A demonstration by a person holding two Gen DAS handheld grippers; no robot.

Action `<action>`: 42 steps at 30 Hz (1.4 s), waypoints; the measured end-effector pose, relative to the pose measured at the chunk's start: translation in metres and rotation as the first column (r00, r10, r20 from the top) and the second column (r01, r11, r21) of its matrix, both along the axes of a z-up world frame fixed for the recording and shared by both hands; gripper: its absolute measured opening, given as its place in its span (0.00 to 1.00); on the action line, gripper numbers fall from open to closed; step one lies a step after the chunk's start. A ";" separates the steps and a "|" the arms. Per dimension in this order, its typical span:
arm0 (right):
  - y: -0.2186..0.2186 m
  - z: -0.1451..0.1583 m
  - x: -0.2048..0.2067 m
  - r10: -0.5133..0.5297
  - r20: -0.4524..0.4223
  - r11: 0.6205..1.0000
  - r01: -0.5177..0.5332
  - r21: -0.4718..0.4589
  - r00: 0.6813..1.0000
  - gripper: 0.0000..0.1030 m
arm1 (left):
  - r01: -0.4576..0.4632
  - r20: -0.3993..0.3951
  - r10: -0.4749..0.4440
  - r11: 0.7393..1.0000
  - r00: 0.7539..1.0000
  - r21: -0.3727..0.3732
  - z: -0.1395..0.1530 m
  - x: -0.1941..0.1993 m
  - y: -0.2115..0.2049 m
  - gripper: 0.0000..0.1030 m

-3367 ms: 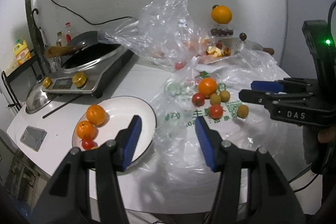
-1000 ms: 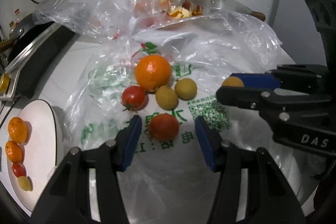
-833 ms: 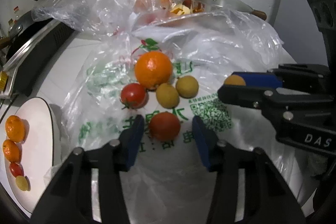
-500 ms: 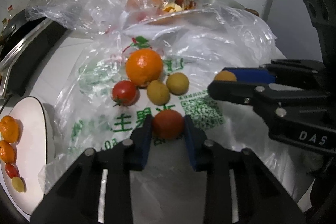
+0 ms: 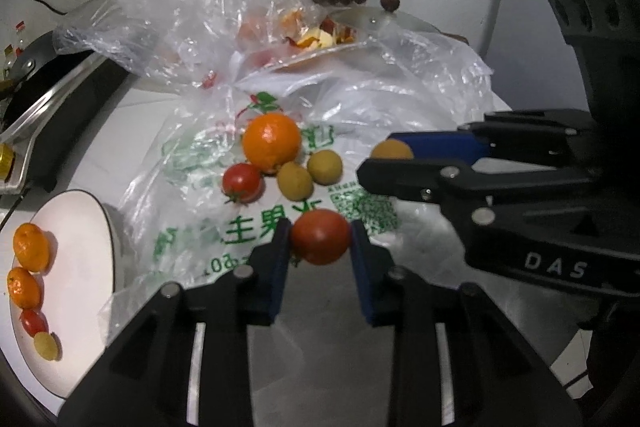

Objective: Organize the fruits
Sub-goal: 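Carry the tomato in the left tool and the brown fruit in the right tool over the plate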

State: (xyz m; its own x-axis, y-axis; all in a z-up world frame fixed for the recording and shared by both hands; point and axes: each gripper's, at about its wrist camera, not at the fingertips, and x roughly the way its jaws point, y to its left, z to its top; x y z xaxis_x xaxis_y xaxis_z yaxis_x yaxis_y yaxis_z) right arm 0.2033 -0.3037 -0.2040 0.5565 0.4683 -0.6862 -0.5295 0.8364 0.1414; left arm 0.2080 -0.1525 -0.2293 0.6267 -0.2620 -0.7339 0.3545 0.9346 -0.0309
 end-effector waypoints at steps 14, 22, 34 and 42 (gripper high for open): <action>0.030 0.015 -0.019 0.025 0.035 0.999 -0.024 -0.025 0.999 0.25 | -0.026 0.056 0.027 0.999 0.998 -0.028 0.020 -0.024 0.035 0.29; 0.054 0.020 -0.028 0.052 0.049 0.998 -0.051 -0.036 0.997 0.25 | -0.056 0.079 0.059 0.998 0.995 -0.040 0.024 -0.036 0.062 0.29; 0.094 0.028 -0.035 0.102 0.065 0.993 -0.097 -0.074 0.993 0.25 | -0.126 0.096 0.132 0.989 0.987 -0.072 0.025 -0.048 0.109 0.29; 0.120 0.030 -0.037 0.124 0.071 0.988 -0.117 -0.098 0.990 0.26 | -0.166 0.106 0.175 0.982 0.979 -0.088 0.023 -0.052 0.143 0.29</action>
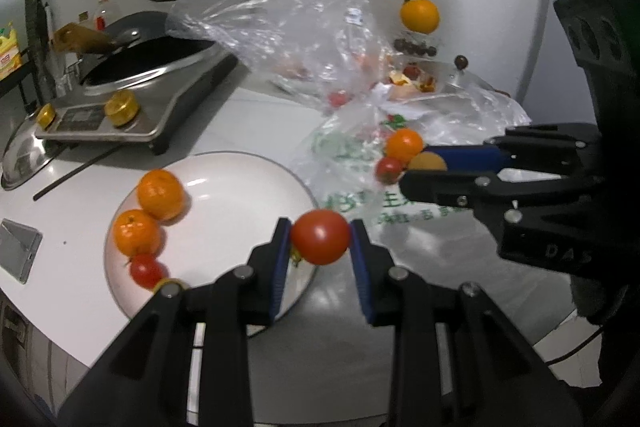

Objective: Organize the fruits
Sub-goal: 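Carry the tomato in the left tool and the brown fruit in the right tool over the plate, then lower and release the tomato with the left tool while the right tool releases the brown fruit onto the plate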

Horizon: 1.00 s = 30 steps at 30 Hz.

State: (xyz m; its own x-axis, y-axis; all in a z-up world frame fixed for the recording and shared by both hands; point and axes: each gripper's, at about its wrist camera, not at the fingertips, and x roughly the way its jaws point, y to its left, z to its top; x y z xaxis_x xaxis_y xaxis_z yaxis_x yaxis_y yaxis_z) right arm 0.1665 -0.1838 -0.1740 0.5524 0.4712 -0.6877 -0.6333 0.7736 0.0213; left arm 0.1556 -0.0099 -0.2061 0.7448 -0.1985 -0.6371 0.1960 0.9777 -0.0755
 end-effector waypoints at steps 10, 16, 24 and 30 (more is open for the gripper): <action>0.033 -0.001 0.001 0.037 -0.004 0.999 -0.037 -0.021 0.999 0.26 | -0.052 0.004 0.052 0.999 0.999 -0.012 -0.004 0.001 0.030 0.29; 0.050 -0.005 0.006 0.063 -0.015 0.997 -0.063 -0.037 0.998 0.26 | -0.077 -0.009 0.077 0.997 0.997 -0.020 -0.011 -0.002 0.044 0.29; 0.068 -0.011 0.013 0.089 -0.024 0.995 -0.090 -0.035 0.996 0.26 | -0.109 -0.011 0.109 0.994 0.994 0.008 -0.011 -0.008 0.063 0.29; 0.071 -0.008 0.017 0.105 -0.008 0.994 -0.105 -0.004 0.994 0.26 | -0.107 0.006 0.107 0.993 0.994 0.038 -0.005 0.007 0.070 0.29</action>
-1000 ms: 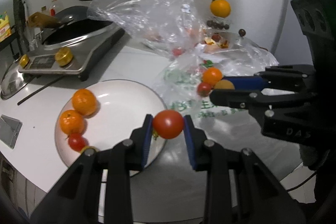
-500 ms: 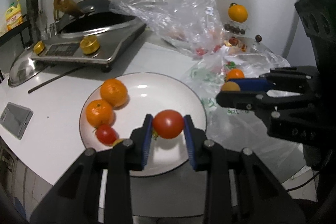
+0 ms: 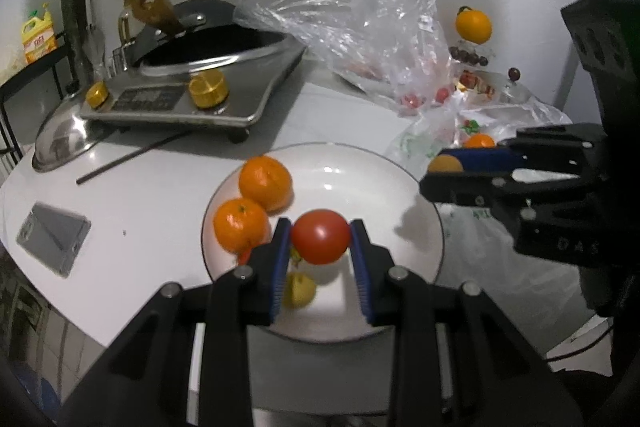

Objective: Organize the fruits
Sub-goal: 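Lower and release the tomato with the left tool while the right tool releases the brown fruit onto the plate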

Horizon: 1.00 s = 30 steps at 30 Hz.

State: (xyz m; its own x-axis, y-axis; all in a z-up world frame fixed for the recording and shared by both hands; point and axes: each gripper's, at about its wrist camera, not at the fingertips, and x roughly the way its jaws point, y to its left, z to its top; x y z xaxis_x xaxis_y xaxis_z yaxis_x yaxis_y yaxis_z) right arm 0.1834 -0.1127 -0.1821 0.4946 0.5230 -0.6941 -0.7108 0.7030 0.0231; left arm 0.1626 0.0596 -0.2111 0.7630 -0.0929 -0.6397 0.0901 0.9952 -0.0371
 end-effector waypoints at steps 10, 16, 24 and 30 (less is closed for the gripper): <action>-0.004 -0.004 0.021 -0.013 -0.011 1.000 0.013 0.020 1.000 0.26 | 0.074 -0.007 -0.073 0.996 0.997 0.056 0.000 0.047 -0.008 0.29; -0.006 -0.010 0.033 -0.020 -0.024 0.999 0.021 0.036 1.000 0.26 | 0.102 -0.054 -0.098 0.992 0.994 0.081 -0.011 0.074 -0.012 0.29; -0.009 -0.018 0.048 -0.029 -0.044 0.998 0.031 0.059 0.999 0.26 | 0.107 -0.094 -0.090 0.976 0.992 0.191 -0.025 0.094 -0.025 0.30; -0.011 -0.020 0.054 -0.030 -0.051 0.997 0.033 0.067 0.998 0.26 | 0.097 -0.108 -0.074 0.968 0.991 0.230 -0.028 0.098 -0.027 0.31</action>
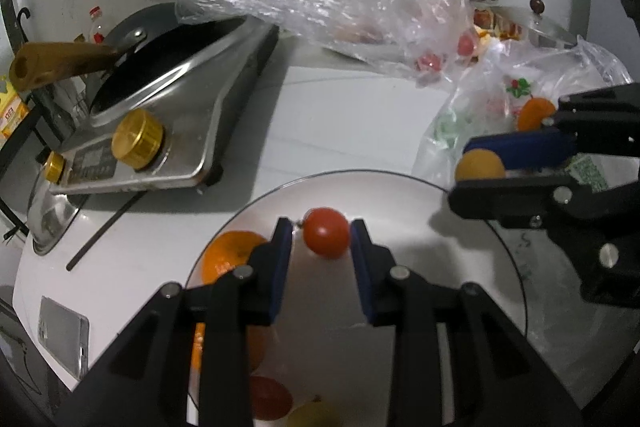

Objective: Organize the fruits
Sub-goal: 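Lower and release the tomato with the left tool while the right tool releases the brown fruit onto the plate, then lift both open tools slightly away from the plate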

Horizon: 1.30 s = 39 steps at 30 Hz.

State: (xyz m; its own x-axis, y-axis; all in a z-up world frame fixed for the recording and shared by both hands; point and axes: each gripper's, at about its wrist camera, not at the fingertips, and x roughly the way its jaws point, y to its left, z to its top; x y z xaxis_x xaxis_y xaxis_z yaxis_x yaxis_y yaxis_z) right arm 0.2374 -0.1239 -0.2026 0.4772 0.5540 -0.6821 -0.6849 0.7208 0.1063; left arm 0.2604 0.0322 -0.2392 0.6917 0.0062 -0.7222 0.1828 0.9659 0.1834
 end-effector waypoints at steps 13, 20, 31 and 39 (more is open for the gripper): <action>0.017 -0.001 -0.003 0.030 0.007 0.999 -0.029 -0.041 1.000 0.26 | -0.012 0.092 0.019 0.997 0.996 -0.081 0.026 -0.031 0.013 0.31; 0.047 -0.005 -0.002 0.049 0.029 0.993 -0.046 -0.109 0.998 0.26 | -0.100 0.150 0.124 0.982 0.981 -0.159 0.039 -0.062 0.058 0.34; 0.075 -0.022 0.005 0.042 0.035 0.979 -0.034 -0.201 0.999 0.26 | -0.213 0.155 0.244 0.958 0.957 -0.192 0.025 -0.077 0.110 0.34; 0.084 -0.025 0.009 0.025 0.043 0.971 -0.014 -0.238 0.999 0.26 | -0.234 0.153 0.271 0.947 0.950 -0.220 0.020 -0.080 0.122 0.34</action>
State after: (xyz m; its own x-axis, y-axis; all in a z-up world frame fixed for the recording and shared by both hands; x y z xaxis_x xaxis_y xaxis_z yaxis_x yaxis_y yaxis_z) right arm 0.2469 -0.0396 -0.2279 0.5017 0.3882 -0.7730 -0.6989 0.7085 -0.0978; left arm 0.1809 0.1546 -0.2191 0.8038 0.0679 -0.5910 -0.0899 0.9959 -0.0078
